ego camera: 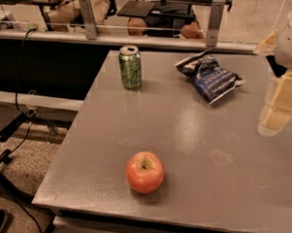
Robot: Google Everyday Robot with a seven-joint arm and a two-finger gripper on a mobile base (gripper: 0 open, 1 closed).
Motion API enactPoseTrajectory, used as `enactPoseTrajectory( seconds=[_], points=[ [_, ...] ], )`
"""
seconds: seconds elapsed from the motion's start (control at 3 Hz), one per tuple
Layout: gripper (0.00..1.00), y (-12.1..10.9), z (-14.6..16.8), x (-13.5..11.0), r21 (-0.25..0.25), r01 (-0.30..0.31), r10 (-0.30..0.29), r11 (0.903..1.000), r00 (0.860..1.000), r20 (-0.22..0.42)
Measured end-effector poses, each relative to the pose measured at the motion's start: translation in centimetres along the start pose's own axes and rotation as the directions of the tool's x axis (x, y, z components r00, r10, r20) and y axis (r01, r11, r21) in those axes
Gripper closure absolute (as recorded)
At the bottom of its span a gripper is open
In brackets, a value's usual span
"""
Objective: Move apple near green can
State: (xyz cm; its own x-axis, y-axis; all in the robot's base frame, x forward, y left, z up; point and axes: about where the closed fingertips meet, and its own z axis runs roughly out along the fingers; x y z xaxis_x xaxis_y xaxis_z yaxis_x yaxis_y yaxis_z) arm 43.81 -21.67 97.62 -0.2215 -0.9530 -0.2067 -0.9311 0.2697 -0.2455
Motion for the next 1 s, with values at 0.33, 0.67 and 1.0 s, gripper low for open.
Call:
enactPoseTrajectory(
  seconds=[0.33,0.67,1.0],
  points=[
    [0.00,0.0,0.0,0.0,0.002,0.001,-0.001,1.0000,1.000,0.001],
    [0.00,1.1,0.9,-0.9,-0.017,0.021,-0.021,0.9996,0.999,0.044],
    [0.00,3.1,2.7,-2.7,-0.048,0.067,-0.061,0.9966,0.992,0.113]
  ],
)
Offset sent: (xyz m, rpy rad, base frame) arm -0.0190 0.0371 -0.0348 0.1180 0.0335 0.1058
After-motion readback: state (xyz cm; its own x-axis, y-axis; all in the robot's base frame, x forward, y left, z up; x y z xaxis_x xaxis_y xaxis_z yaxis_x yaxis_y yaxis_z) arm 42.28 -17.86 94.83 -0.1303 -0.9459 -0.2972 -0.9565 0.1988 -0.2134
